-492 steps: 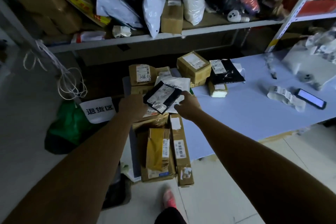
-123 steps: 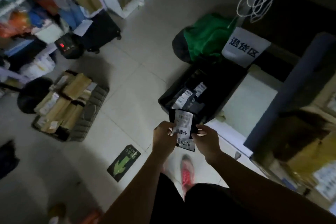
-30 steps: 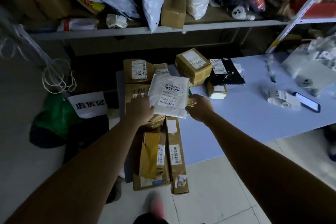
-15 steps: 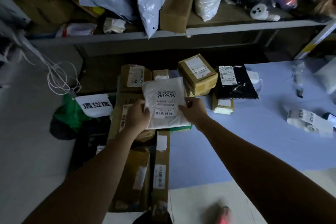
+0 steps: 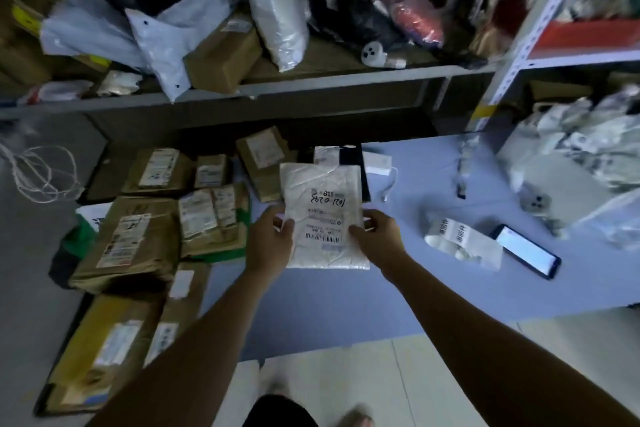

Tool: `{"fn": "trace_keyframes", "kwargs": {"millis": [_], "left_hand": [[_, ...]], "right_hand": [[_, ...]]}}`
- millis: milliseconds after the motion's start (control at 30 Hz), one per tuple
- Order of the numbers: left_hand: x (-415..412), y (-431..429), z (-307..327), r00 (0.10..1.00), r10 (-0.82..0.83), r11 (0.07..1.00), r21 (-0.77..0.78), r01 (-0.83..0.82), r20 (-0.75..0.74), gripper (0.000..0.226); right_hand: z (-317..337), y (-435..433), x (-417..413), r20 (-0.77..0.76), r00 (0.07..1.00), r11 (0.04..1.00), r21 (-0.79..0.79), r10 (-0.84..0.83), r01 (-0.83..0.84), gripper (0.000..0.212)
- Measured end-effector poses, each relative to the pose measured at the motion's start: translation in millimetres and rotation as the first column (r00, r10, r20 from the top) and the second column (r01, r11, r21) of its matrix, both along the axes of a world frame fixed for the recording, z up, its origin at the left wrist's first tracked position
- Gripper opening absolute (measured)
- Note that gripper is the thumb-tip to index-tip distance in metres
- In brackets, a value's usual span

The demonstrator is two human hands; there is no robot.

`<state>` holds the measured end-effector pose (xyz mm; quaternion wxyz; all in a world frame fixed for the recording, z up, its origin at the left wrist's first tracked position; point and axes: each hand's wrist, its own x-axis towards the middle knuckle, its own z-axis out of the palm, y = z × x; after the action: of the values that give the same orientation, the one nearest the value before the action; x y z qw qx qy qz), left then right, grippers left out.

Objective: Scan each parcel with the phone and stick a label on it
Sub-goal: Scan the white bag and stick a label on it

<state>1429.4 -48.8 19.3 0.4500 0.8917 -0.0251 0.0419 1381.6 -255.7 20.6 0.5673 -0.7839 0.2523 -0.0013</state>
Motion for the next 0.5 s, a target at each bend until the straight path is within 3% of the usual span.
{"fn": "trace_keyframes", "kwargs": {"millis": [200, 333, 500], "left_hand": [[-38.7, -114.3, -48.9, 0.982, -0.114, 0.993, -0.045, 0.108, -0.153, 0.014], [-44.1, -168.2, -86.1, 0.968, -0.128, 0.992, -0.035, 0.124, -0.214, 0.010], [-38.4, -212.4, -135.9, 0.946, 0.034, 0.999, -0.012, -0.040, -0.322, 0.012]], "right_hand": [[-51.3, -102.3, -59.6, -0.171, 0.978, 0.993, -0.022, -0.121, 0.119, 0.033], [-76.4, -147.1, -75.0, -0.303, 0.946, 0.993, -0.070, -0.116, 0.099, 0.037], [-87.0, -203.6, -62.7, -0.390, 0.915, 0.910, -0.408, -0.102, -0.072, 0.034]]}}
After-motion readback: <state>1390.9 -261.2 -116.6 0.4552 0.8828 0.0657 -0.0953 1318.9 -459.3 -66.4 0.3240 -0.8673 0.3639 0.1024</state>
